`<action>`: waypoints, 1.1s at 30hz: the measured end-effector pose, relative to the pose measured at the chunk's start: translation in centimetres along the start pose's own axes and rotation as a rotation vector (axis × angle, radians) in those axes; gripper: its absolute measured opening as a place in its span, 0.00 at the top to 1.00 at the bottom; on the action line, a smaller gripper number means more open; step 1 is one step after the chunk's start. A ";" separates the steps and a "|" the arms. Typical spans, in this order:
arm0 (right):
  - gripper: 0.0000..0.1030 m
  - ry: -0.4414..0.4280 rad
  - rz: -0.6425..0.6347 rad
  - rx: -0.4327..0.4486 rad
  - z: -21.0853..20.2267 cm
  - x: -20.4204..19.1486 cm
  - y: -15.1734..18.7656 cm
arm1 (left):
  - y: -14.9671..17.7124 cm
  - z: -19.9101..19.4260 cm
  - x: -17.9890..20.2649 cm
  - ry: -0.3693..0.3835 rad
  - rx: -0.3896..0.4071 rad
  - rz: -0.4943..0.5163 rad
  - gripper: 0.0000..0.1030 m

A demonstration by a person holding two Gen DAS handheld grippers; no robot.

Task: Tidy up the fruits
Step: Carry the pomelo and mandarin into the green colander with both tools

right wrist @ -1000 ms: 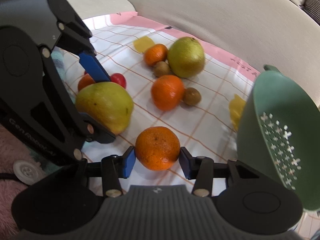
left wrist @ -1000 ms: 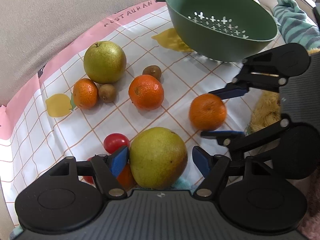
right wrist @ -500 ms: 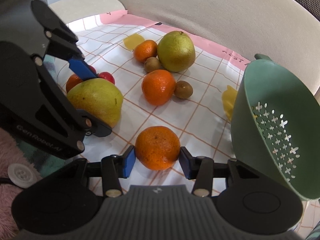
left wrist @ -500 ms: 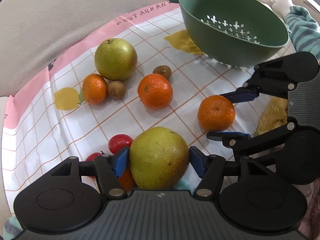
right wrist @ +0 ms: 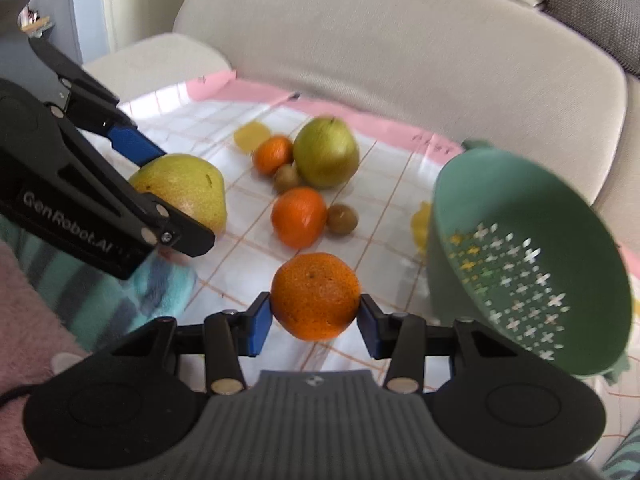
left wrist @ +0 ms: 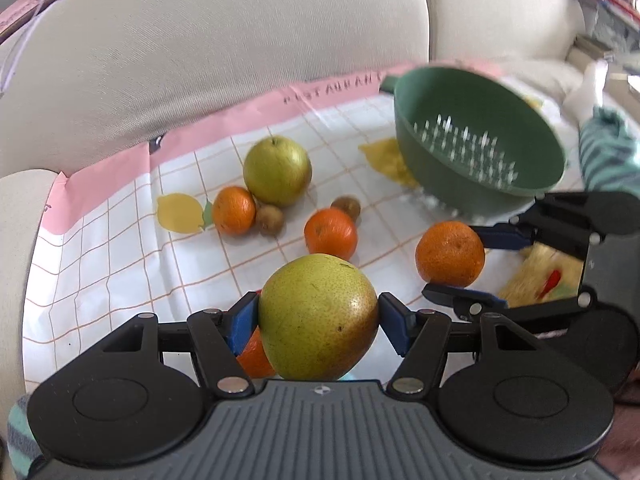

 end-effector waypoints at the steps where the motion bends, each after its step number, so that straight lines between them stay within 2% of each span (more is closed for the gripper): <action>1: 0.58 0.007 0.001 0.020 -0.6 0.1 -0.2 | -0.4 -0.5 0.1 0.005 0.013 -0.012 0.28; 5: 0.58 0.041 0.008 0.092 -3.0 0.5 -1.0 | -2.0 -2.1 0.6 0.031 0.057 -0.045 0.28; 9: 0.58 0.099 0.013 0.149 -5.0 1.1 -1.8 | -4.1 -2.9 1.4 0.044 0.048 -0.057 0.28; 13: 0.58 0.144 0.006 0.165 -6.3 2.3 -2.5 | -6.3 -3.6 2.4 0.062 0.072 -0.045 0.28; 22: 0.58 0.228 -0.005 0.090 -6.1 7.6 -4.5 | -11.1 -2.8 4.7 0.091 0.085 -0.024 0.28; 28: 0.58 0.225 -0.043 0.005 -4.9 10.4 -5.2 | -13.6 -0.4 6.5 0.128 0.067 0.028 0.28; 33: 0.58 0.210 -0.054 -0.074 -3.5 11.7 -4.8 | -14.7 2.6 7.3 0.152 0.022 0.059 0.28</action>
Point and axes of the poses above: each gripper's, at about its wrist camera, not at the fingertips, and z roughly the way its jaws point, x to its right, y to its underside, the point moved 7 cm from there along z, roughly the way its jaws point, and after that the axes turned 11 degrees about z, right-handed, at the moved point
